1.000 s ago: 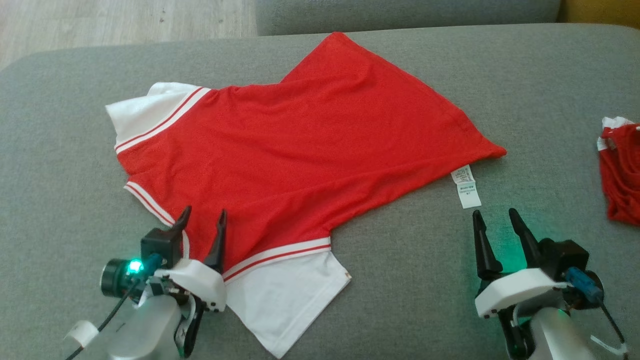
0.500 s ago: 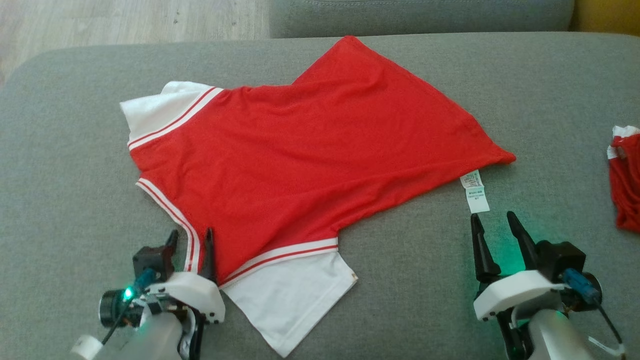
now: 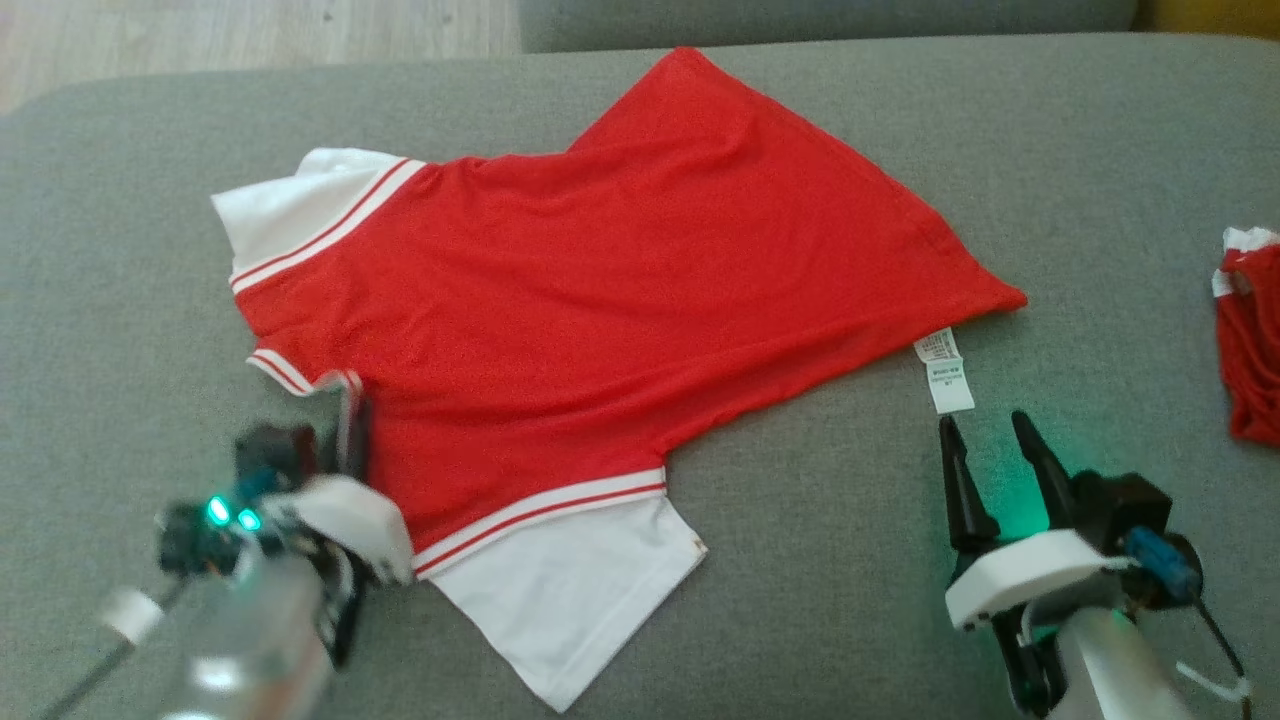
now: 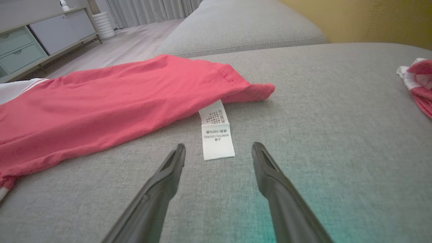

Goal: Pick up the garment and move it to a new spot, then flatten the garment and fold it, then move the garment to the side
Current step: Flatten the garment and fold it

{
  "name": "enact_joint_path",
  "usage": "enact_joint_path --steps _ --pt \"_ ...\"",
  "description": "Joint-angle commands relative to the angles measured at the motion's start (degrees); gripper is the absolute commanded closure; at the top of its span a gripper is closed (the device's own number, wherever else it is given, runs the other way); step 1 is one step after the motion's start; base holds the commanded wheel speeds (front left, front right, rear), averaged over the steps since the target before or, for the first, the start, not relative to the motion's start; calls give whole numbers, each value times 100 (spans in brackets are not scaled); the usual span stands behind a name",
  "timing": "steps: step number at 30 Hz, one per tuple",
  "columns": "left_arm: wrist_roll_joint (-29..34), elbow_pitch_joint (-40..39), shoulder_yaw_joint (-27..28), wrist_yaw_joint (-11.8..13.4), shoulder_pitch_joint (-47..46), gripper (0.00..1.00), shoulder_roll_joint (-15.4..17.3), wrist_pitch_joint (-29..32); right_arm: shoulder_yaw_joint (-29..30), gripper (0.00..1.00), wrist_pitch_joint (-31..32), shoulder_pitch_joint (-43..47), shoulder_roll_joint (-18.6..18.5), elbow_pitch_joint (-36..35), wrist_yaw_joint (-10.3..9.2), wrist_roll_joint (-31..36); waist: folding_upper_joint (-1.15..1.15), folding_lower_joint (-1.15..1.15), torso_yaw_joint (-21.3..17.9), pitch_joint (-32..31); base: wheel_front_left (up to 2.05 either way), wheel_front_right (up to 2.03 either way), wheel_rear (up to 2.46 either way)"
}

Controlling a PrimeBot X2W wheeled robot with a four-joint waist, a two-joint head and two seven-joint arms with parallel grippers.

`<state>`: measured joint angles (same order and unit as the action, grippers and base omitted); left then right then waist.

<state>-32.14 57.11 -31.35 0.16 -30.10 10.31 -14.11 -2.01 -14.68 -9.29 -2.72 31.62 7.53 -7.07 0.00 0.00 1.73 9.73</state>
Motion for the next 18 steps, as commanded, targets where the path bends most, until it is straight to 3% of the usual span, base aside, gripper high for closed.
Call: enact_joint_path --steps 1,7,14,15,17,18 --pt "62 -75 174 24 -467 100 325 -25 -138 0 -32 -289 -16 -202 -4 5 0 0 -24 63 0 0 0" --pt "386 -65 144 99 -1379 100 850 -61 -176 0 -32 -409 -16 -292 -4 -37 0 0 -133 198 0 0 0" --pt "565 -80 148 161 -1743 100 1043 -82 -218 0 -32 -486 -16 -373 -4 -74 0 0 -240 262 0 0 0" --pt "598 -120 180 218 -1756 70 1069 -84 -220 0 -32 -495 -16 -386 -4 -79 0 0 -249 264 0 0 0" --pt "679 -254 280 412 -1708 0 1113 -86 -221 0 -32 -520 -16 -430 -4 -102 0 0 -268 239 0 0 0" --pt "704 -308 328 486 -1639 0 1115 -86 -221 0 -32 -525 -16 -463 -4 -118 0 0 -271 216 0 0 0"
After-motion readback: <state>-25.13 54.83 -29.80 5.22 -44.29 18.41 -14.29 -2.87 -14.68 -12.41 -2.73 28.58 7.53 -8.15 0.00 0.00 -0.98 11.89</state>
